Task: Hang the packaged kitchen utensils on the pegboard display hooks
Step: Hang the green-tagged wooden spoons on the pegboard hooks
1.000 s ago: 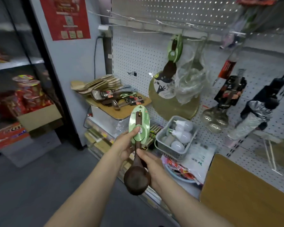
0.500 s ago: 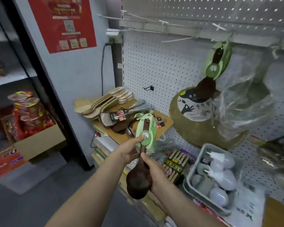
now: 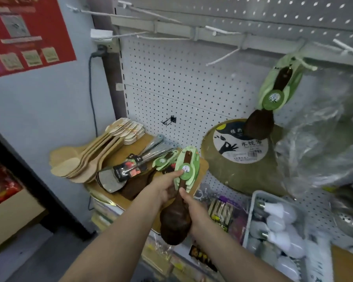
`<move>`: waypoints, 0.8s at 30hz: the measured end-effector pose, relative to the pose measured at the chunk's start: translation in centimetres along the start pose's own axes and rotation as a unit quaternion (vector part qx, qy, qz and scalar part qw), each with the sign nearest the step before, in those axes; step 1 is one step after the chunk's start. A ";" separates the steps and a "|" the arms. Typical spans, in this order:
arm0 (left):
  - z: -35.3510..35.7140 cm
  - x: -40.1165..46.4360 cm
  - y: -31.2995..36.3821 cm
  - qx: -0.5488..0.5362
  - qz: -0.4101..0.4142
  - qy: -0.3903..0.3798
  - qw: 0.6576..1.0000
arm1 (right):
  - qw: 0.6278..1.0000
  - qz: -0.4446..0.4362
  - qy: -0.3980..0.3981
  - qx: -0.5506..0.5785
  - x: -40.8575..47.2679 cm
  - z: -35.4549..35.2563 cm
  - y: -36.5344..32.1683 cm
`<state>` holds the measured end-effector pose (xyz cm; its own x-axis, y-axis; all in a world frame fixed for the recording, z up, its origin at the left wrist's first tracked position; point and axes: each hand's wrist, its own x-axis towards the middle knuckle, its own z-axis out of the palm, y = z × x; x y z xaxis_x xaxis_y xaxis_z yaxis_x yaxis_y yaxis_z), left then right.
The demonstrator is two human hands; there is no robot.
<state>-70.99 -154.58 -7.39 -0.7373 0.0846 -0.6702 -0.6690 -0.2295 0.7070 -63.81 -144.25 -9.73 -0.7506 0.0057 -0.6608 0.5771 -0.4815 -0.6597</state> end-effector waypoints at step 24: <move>-4.3 11.8 1.2 0.077 -0.055 -0.037 0.995 | 0.985 0.016 0.168 0.033 9.4 5.3 1.6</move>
<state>-80.12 -158.04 -15.42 -0.6600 0.1729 -0.7311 -0.7483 -0.0649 0.6601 -71.60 -149.66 -15.09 -0.5776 0.2736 -0.7691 0.5685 -0.5414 -0.6195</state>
